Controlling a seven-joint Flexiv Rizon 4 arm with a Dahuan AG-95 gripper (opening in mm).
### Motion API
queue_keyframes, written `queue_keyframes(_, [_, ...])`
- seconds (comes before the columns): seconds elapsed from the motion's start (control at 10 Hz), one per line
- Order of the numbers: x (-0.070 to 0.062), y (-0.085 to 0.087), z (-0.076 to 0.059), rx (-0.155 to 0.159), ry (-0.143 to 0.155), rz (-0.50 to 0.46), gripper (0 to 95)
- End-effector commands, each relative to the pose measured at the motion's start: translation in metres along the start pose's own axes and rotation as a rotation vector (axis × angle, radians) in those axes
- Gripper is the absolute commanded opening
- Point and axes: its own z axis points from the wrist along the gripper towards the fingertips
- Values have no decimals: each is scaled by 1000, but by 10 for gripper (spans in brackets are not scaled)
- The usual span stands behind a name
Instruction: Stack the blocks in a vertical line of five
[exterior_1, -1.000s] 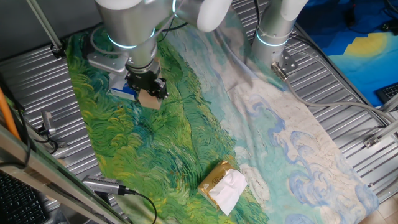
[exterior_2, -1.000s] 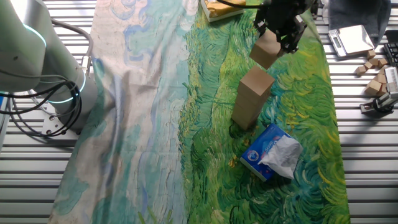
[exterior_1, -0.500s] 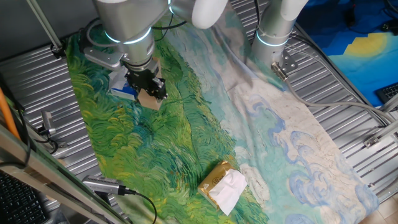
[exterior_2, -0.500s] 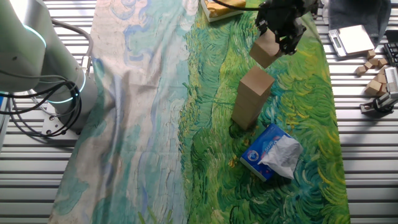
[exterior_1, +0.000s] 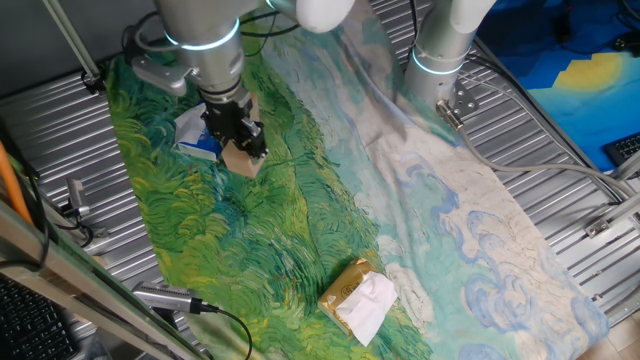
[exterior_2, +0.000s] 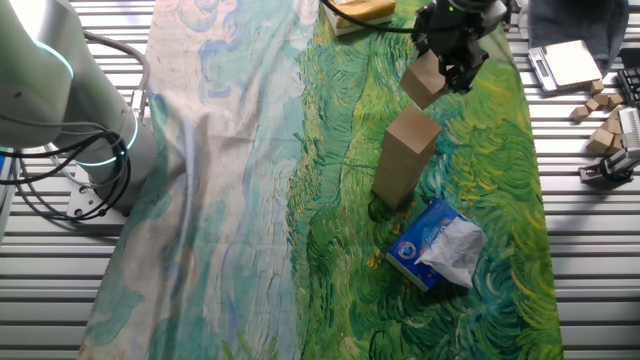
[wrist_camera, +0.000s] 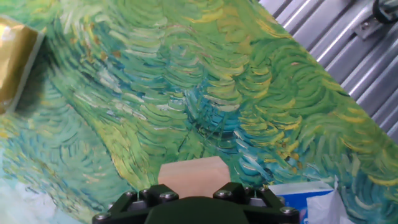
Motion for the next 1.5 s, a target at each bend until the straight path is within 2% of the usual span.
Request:
queue_keyframes(0.1, [1, 1, 0, 2, 7, -26, 0])
queue_keyframes(0.2, [1, 1, 0, 3, 12, -34, 0])
queue_keyframes(0.3, [2, -1, -7, 1, 12, -53, 0])
queue_keyframes(0.4, [3, -3, -17, -1, 11, -63, 0])
queue_keyframes(0.5, [4, -6, -36, -2, 16, -78, 0])
queue_keyframes(0.6, [2, -5, -52, 15, 37, -86, 0])
queue_keyframes(0.8, [1, 1, -72, 27, 68, -102, 0])
queue_keyframes(0.9, [4, 0, -79, 33, 72, -122, 0])
queue_keyframes(1.2, [18, -12, -91, 27, 82, -149, 0])
queue_keyframes(1.5, [37, -31, -95, 25, 78, -178, 0])
